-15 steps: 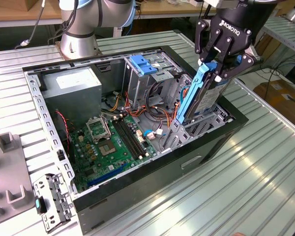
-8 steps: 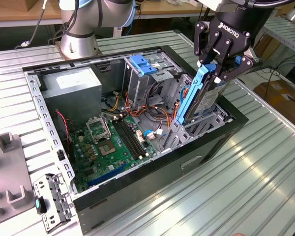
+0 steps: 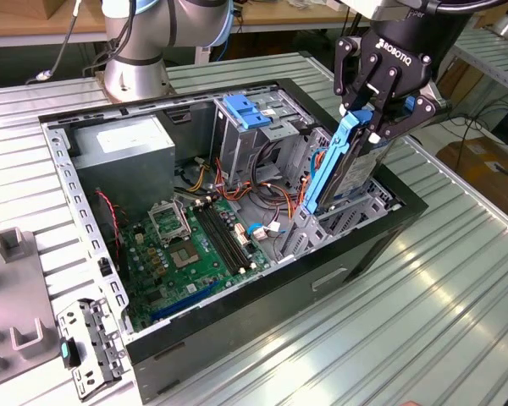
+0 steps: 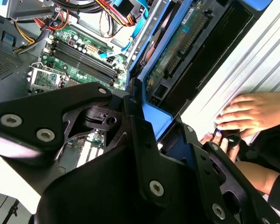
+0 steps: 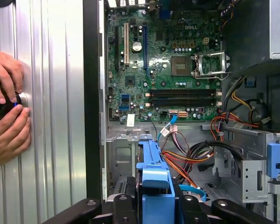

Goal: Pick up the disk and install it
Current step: 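Insert the disk into the insertion slot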

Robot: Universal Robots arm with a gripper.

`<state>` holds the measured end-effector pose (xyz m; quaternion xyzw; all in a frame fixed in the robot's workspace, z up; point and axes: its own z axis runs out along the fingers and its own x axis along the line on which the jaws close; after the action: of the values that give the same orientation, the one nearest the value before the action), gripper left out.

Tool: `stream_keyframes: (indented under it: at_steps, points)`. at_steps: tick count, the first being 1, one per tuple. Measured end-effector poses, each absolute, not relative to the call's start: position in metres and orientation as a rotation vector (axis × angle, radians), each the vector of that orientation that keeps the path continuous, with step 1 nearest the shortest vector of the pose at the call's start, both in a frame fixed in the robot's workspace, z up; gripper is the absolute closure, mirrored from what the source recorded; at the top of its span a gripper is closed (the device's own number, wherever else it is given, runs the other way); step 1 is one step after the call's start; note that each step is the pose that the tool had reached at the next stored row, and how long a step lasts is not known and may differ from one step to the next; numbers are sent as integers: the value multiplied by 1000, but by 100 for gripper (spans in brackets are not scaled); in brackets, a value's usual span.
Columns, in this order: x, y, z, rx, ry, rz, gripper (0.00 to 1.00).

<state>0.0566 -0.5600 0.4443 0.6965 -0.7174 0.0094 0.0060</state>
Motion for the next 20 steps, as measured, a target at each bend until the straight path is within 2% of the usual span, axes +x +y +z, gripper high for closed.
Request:
stream_keyframes:
  at_steps: [20]
  points:
    - [57, -560, 424, 2180, -2245, 29, 63]
